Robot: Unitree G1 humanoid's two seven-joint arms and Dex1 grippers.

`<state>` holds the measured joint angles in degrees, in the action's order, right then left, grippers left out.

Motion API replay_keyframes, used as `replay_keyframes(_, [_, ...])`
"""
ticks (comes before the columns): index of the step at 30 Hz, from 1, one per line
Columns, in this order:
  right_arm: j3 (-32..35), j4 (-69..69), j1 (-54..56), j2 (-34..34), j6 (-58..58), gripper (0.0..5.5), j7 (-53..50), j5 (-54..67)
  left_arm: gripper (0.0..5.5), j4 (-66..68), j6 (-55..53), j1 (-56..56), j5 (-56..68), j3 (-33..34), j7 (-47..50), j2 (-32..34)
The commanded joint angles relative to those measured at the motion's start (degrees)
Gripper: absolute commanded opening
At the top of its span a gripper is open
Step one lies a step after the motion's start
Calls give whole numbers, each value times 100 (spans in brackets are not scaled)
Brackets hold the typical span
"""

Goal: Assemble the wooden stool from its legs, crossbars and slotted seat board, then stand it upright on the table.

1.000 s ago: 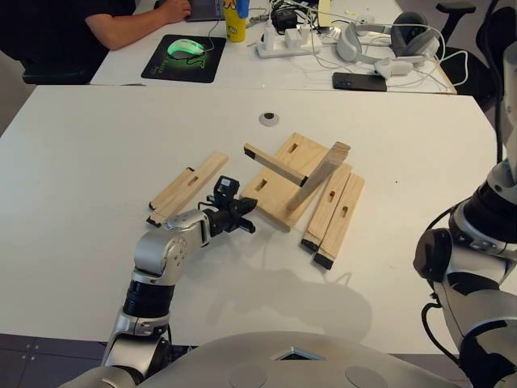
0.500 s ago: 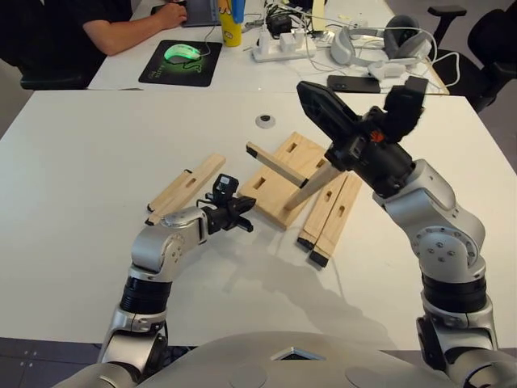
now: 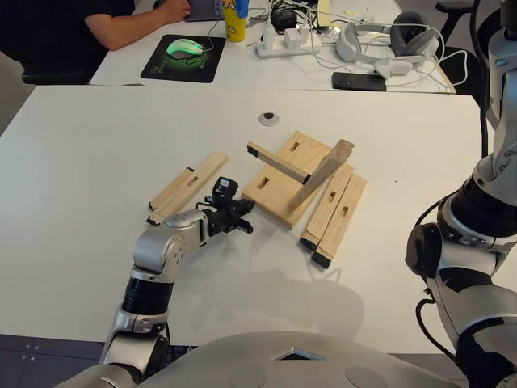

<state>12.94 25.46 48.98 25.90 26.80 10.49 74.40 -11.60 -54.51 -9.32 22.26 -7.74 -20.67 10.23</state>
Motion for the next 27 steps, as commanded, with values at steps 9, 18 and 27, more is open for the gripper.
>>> replay_keyframes(9, [-1788, 263, -3463, -194, 239, 0, 459, -1670, 2, -123, -215, -121, 54, -99, -123, 141])
replay_keyframes(18, [-242, -239, -223, -255, -233, 0, 277, -916, 2, -22, -55, -37, -14, -127, -9, -61])
replay_keyframes(27, [184, -183, 434, -161, 80, 0, 172, 123, 2, 122, 155, -75, -56, 39, 2, -41])
